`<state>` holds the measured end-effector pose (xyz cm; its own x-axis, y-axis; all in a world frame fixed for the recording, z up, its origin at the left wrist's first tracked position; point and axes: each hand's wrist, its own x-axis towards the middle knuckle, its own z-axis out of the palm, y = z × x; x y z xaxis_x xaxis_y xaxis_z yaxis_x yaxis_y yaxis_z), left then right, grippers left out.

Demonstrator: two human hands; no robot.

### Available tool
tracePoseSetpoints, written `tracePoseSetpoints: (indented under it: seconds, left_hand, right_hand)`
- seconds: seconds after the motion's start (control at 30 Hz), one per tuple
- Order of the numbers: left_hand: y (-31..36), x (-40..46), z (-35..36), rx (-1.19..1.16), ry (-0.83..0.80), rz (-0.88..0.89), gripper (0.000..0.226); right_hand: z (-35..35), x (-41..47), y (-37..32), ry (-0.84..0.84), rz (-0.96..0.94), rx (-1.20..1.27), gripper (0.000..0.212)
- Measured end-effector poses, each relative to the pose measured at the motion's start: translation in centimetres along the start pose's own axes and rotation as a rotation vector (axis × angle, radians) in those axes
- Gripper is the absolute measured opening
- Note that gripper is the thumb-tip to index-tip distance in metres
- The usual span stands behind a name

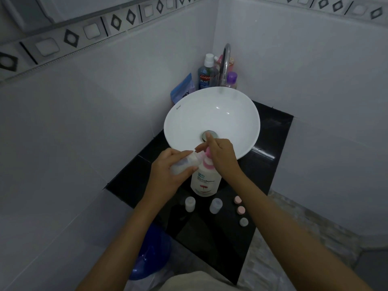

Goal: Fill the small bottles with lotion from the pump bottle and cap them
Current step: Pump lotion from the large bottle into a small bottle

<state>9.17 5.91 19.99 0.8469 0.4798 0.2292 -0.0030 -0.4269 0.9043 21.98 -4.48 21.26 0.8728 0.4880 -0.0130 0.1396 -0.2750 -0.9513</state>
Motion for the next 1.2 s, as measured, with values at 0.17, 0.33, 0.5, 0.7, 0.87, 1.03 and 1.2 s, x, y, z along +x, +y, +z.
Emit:
tracePoseSetpoints:
  seconds: [0.17, 0.33, 0.5, 0.7, 0.87, 1.03, 1.2]
  left_hand:
    - [-0.8, -0.1, 0.3, 0.039, -0.035, -0.032, 0.045]
    - [-0.8, -0.1, 0.2, 0.028, -0.046, -0.034, 0.045]
    - [-0.1, 0.5, -0.3, 0.042, -0.044, 0.001, 0.045]
    - [-0.7, 0.5, 0.0, 0.044, -0.054, -0.037, 0.045]
    - [-1.0, 0.1, 0.1, 0.065, -0.063, -0.055, 0.045]
    - [0.0, 0.7, -0.5, 0.075, -0.051, 0.008, 0.044]
    - [-0.2, 0.7, -0.3, 0.066, -0.051, -0.008, 0.045]
  right_hand:
    - [0.7, -0.1, 1.2, 0.018, 0.041, 0.018, 0.052]
    - [0.1, -0.2, 0.9, -0.034, -0.004, -0.049, 0.051]
    - [-0.1, 0.0, 0.2, 0.025, -0.035, -0.043, 0.052]
    - [1.1, -0.2, 1.2, 0.099, 0.033, 0.065, 0.052]
    - [0.9, -0.5, 1.5, 0.050, -0.017, -0.019, 0.048]
    - [0.1, 0.1, 0.3, 0.034, -0.040, -0.020, 0.048]
    - [0.9, 0.0, 1.0, 0.115, 0.025, 0.116, 0.049]
